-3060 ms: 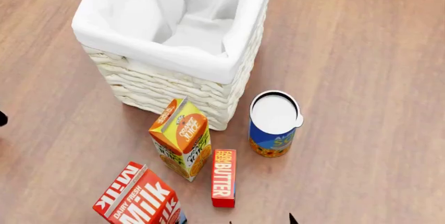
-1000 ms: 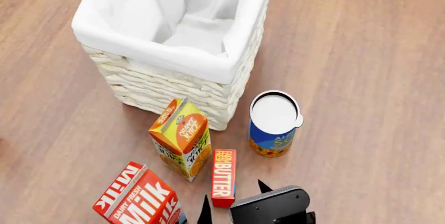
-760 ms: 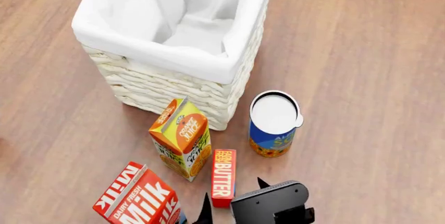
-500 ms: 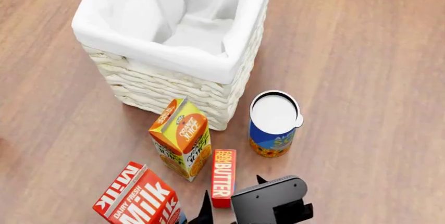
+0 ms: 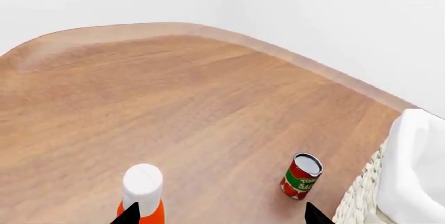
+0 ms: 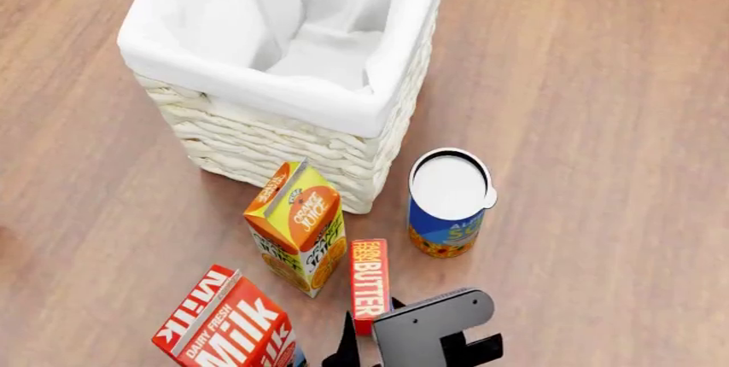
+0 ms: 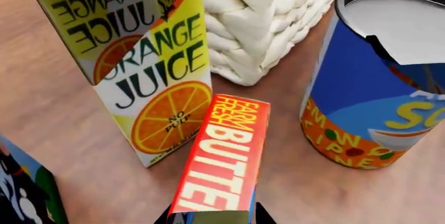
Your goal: Pick up the butter and put it in the basket.
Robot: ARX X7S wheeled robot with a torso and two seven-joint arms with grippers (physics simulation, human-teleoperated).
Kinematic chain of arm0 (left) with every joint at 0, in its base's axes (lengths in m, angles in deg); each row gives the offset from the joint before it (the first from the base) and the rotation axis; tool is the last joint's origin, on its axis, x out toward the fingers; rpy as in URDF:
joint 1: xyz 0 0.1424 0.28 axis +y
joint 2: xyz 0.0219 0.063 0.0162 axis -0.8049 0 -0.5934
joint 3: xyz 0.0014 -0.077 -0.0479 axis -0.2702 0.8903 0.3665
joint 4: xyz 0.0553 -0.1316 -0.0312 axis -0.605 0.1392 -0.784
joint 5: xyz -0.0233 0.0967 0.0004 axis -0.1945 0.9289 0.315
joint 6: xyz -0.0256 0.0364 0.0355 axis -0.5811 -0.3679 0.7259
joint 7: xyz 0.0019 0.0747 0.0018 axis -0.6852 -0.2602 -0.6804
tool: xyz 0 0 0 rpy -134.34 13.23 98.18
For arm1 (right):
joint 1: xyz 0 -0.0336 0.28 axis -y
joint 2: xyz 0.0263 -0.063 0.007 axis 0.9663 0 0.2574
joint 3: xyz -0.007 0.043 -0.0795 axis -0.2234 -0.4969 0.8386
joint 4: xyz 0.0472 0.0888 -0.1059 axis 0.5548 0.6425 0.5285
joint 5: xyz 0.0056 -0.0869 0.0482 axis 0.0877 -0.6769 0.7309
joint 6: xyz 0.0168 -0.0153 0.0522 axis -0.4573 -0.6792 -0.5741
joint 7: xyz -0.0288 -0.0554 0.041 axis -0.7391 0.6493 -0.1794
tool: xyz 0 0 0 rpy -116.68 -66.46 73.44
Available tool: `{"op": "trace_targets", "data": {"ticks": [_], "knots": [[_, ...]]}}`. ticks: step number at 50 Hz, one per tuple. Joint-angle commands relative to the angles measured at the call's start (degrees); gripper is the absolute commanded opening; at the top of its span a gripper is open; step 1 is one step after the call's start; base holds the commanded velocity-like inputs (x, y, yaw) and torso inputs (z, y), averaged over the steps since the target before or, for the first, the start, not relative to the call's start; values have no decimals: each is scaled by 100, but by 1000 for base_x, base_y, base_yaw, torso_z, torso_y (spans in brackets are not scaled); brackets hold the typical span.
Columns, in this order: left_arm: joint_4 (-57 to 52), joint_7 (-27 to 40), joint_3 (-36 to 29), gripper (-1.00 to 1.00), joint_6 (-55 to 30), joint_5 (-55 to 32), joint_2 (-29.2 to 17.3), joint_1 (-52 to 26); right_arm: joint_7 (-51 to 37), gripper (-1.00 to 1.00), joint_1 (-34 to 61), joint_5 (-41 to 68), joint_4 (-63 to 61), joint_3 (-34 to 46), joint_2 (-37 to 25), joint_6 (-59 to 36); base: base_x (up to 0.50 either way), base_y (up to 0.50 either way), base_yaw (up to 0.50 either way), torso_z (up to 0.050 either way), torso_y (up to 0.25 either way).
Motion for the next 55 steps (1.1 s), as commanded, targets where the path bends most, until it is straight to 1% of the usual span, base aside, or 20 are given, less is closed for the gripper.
{"op": "trace_targets", "data": {"ticks": [1,7,15,19,30,45,55], "knots": [[21,28,7,100,3,-38,-18,-14,-28,-100,17,-97,38,18,-8,25,0,0,0,0,0],[26,36,-16,100,19,-29,-20,-9,-141,-100,-69,-104,-145,-3,-30,53,0,0,0,0,0],[90,5,-72,100,72,31,-33,-13,-516,-100,-250,-178,-1095,-51,-203,-248,0,0,0,0,0],[127,-2,-94,100,106,72,-38,-27,-684,-100,-333,-200,-1644,-52,-314,-524,0,0,0,0,0],[174,-21,-163,100,177,139,-39,-26,-1109,-100,-330,-245,-3449,-13,-674,-1753,0,0,0,0,0],[179,18,-163,100,192,105,-54,-39,-1436,-100,-298,-329,-4612,118,-816,-2612,0,0,0,0,1],[216,19,-200,100,231,133,-56,-38,-1730,-100,-283,-318,-5617,-6,-989,-3462,0,0,0,0,2]]}}
